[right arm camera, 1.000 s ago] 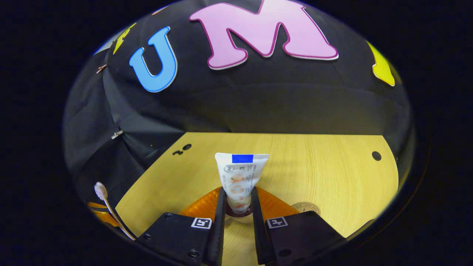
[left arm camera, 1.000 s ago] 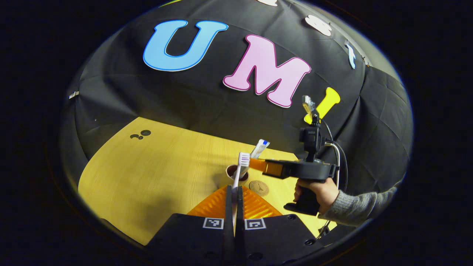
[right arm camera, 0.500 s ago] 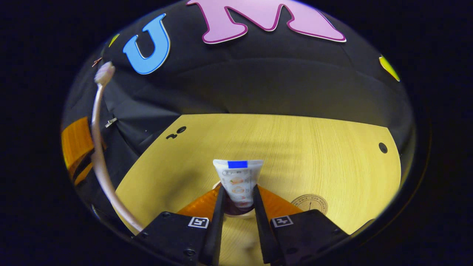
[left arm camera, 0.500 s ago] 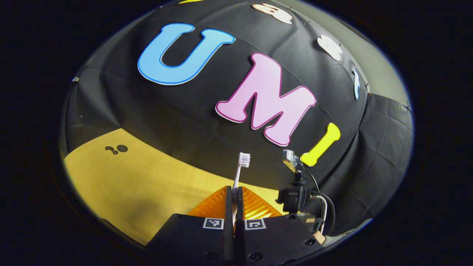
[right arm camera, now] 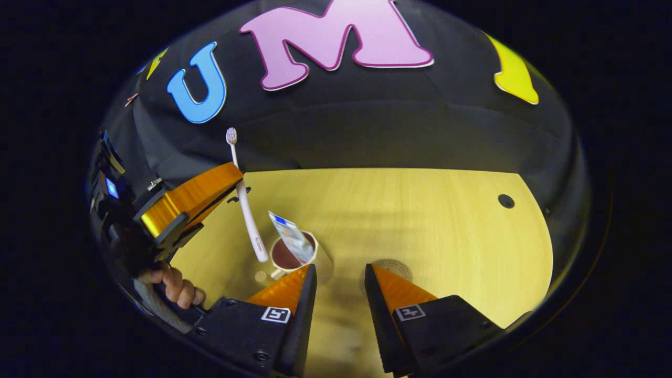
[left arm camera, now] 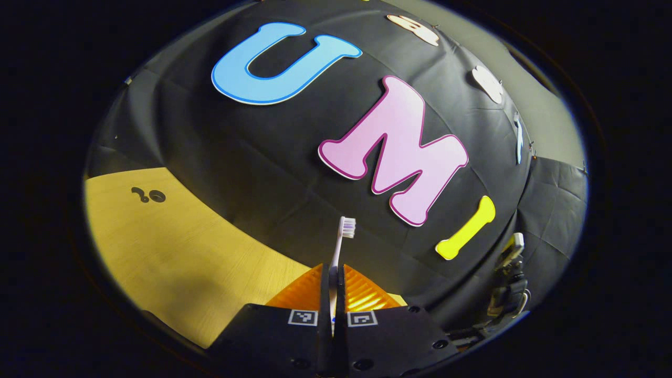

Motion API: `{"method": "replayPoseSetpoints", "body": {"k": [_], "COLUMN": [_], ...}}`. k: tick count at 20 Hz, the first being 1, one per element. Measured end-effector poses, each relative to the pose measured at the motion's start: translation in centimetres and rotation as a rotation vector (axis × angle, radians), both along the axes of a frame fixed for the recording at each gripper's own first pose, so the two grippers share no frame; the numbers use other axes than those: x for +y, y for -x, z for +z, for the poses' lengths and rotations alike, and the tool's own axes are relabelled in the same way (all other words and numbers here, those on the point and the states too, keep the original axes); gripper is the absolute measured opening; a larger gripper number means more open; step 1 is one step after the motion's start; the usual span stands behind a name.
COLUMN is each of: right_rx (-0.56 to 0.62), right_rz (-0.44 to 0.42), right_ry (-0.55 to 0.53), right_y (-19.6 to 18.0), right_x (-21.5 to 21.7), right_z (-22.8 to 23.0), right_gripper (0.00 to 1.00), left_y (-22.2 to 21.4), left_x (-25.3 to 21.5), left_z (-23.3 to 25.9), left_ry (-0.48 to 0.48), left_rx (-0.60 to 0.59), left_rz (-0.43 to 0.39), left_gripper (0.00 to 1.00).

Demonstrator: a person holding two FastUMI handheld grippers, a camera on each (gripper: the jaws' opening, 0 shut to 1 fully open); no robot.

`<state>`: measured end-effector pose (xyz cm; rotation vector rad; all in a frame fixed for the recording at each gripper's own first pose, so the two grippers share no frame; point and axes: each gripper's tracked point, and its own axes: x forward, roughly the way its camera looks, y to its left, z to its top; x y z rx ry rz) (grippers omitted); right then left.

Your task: Put the toothbrush and toothpaste on the desktop into the cup, then pick up the cup and place it on the coaster on the desktop.

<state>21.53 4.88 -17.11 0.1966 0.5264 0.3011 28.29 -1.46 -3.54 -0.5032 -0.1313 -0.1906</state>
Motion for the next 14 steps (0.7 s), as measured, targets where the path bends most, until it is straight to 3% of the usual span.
{"method": "replayPoseSetpoints", "body": {"k": [8,12,14], "right_rx": [0.020,0.019,0.025], "right_rz": [-0.011,0.002,0.004], "right_ry": [0.000,0.000,-0.003], "right_y": [2.6,3.3,3.7], "right_x": [-1.9,-2.0,-2.1], "right_z": [-1.6,-1.9,-2.1], "right_gripper": [0.57,0.57,0.57], "left_y": [-2.1,-1.3,-1.3], "left_x": [0.7,1.4,0.7], "left_z": [-3.7,-6.1,-7.3], "left_ry": [-0.049,-0.055,-0.080], "left_rx": [-0.026,0.011,0.031], "left_rz": [0.139,0.183,0.160], "left_gripper": [0.06,0.06,0.08]}}
